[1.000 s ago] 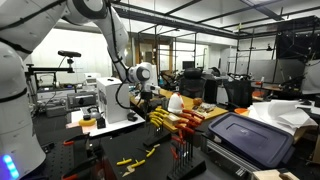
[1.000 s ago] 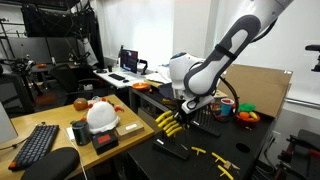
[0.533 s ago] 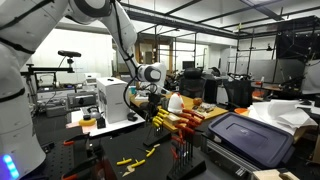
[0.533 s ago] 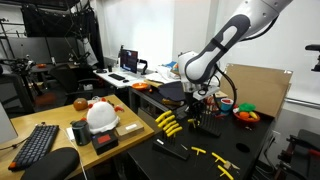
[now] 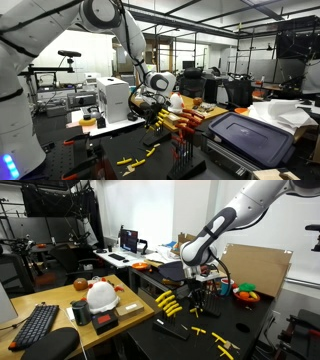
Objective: Pick up the yellow object tool and put on the table
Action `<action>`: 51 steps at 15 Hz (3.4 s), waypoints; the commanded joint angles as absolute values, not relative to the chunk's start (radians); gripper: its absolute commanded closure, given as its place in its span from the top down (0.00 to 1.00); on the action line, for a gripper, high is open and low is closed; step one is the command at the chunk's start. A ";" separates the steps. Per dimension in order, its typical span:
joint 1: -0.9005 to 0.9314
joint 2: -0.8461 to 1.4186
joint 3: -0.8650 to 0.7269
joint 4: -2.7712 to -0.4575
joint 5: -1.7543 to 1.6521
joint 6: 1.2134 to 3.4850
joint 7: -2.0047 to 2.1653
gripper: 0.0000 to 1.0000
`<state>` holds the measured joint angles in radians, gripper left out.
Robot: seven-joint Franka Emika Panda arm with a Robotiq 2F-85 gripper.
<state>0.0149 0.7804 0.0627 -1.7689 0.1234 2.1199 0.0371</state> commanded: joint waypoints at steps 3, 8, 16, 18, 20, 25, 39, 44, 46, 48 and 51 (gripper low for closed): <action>-0.078 0.874 0.088 -1.717 0.245 2.044 -0.036 0.04; -0.161 0.888 0.089 -1.786 0.346 2.089 -0.082 0.04; -0.232 0.897 0.109 -1.845 0.449 2.119 -0.219 0.04; -0.233 0.897 0.120 -1.857 0.463 2.140 -0.245 0.04; -0.230 0.903 0.129 -1.855 0.472 2.156 -0.256 0.04; -0.193 0.892 0.114 -1.881 0.465 2.265 -0.197 0.04; -0.040 0.875 0.045 -1.921 0.411 2.455 0.164 0.99; 0.050 0.858 0.010 -1.926 0.349 2.447 0.274 1.00; 0.105 0.852 -0.015 -1.919 0.301 2.447 0.335 1.00; 0.170 0.838 -0.061 -1.914 0.242 2.442 0.423 1.00; 0.269 0.793 -0.143 -1.923 0.143 2.427 0.564 1.00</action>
<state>0.1827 0.8665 -0.0690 -1.8794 0.2204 2.4357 0.4431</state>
